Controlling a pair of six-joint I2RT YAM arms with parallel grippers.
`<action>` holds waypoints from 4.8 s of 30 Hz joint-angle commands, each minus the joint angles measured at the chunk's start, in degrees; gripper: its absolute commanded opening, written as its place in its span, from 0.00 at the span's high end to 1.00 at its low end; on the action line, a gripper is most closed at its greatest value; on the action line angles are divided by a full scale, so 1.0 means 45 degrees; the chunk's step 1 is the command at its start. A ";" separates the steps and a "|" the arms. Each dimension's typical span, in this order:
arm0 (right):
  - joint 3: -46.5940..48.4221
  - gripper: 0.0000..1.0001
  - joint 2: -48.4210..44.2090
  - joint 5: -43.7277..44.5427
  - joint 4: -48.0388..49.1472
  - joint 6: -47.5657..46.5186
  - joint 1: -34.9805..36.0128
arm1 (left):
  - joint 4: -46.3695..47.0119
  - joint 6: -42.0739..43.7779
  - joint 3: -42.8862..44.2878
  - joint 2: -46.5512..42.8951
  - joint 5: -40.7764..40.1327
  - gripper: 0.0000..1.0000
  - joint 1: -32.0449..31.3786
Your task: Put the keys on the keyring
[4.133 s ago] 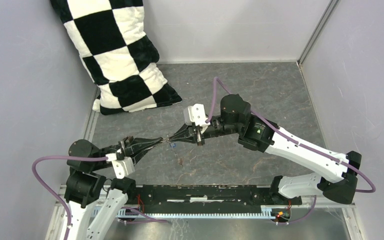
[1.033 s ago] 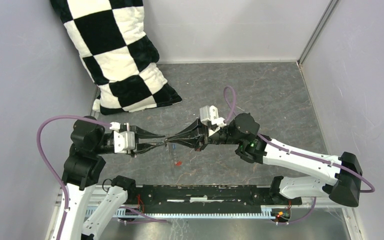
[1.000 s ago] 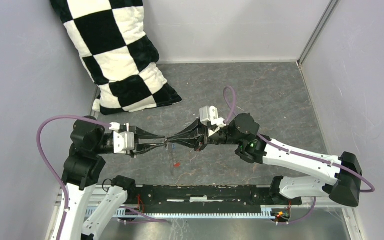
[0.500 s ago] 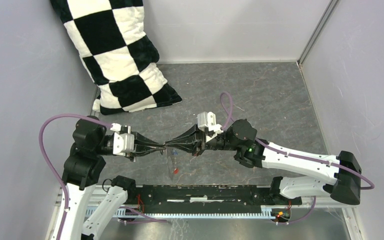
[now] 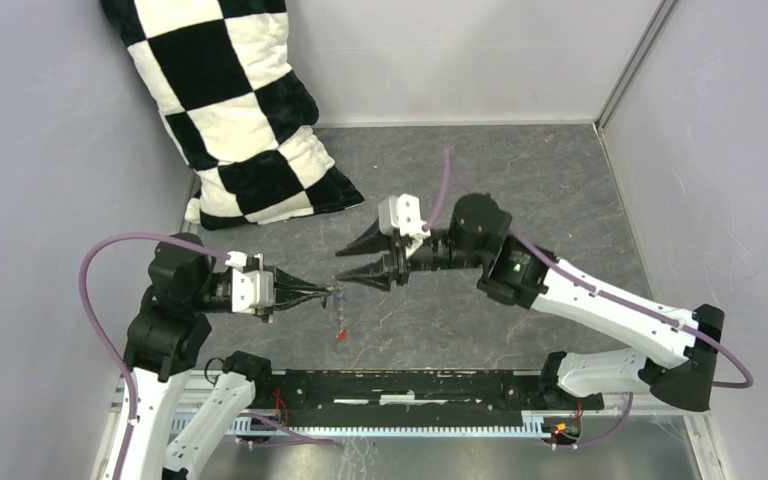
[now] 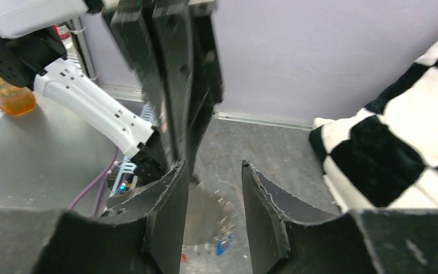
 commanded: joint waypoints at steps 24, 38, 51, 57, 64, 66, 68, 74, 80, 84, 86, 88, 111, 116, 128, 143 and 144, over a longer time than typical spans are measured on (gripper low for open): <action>0.7709 0.77 0.3948 -0.0340 -1.0111 -0.3670 0.0428 | -0.2319 0.3727 0.0859 0.1107 -0.0667 0.98 -0.0021; 0.4674 0.99 0.2463 0.0380 -0.6146 -0.2487 0.0362 | -0.2579 0.4029 0.0887 0.0850 -0.0487 0.59 -0.0021; 0.1667 1.00 0.0723 -0.0693 -0.2073 -0.0766 -0.0123 | -0.2646 0.3598 0.0810 0.0469 -0.1135 0.40 -0.0021; 0.1145 1.00 0.0606 -0.1033 -0.1127 -0.0208 -0.0178 | -0.2132 0.3470 0.0685 0.0501 -0.1633 0.48 -0.0021; 0.0900 0.99 0.0643 -0.1118 -0.0891 0.0007 -0.0287 | -0.2024 0.4548 0.0416 -0.0196 -0.1958 0.63 -0.0021; 0.0857 0.99 0.0646 -0.1132 -0.0773 0.0129 -0.0306 | -0.2026 0.4704 0.0328 -0.0357 -0.1909 0.68 -0.0021; 0.0799 1.00 0.0646 -0.1137 -0.0578 0.0271 -0.0330 | -0.2019 0.4919 0.0200 -0.0533 -0.1874 0.74 -0.0021; 0.0637 0.99 0.0665 -0.1473 -0.0085 0.0855 -0.0352 | -0.2026 0.5341 0.0030 -0.0706 -0.1709 0.84 -0.0021; 0.0410 0.99 0.0762 -0.1791 0.0629 0.1460 -0.0352 | -0.2009 0.5542 -0.0132 -0.0846 -0.1645 0.89 -0.0021; -0.0174 0.99 0.0706 -0.1601 0.1761 0.2243 -0.0350 | -0.2015 0.5691 -0.0194 -0.0963 -0.1587 0.92 -0.0021; -0.0550 0.99 0.0652 -0.1381 0.2525 0.2730 -0.0349 | -0.2023 0.5701 -0.0215 -0.0988 -0.1530 0.93 -0.0021; -0.0977 0.99 0.0552 -0.1060 0.3366 0.3194 -0.0361 | -0.2017 0.5739 -0.0216 -0.0991 -0.1450 0.93 -0.0021; -0.3842 0.99 0.1224 0.2228 1.1228 0.6864 0.0541 | -0.2021 0.5797 -0.0451 -0.1360 -0.0957 0.94 -0.0021; -0.4165 0.99 0.1217 0.2609 1.2049 0.7051 0.0700 | -0.2014 0.5768 -0.0469 -0.1418 -0.0998 0.94 -0.0021; -0.5696 0.99 0.0941 0.4492 1.4754 0.7581 0.0910 | -0.2024 0.5747 -0.0584 -0.1487 -0.0741 0.58 -0.0021; -0.6407 0.96 -0.1851 0.5386 0.8200 0.3690 -0.0785 | 0.0967 -0.0079 -0.1121 -0.0965 -0.3282 0.00 -0.0021; -0.6676 0.96 -0.2115 0.5307 0.7940 0.3528 -0.1116 | 0.1138 -0.0515 -0.1225 -0.0883 -0.3674 0.00 -0.0021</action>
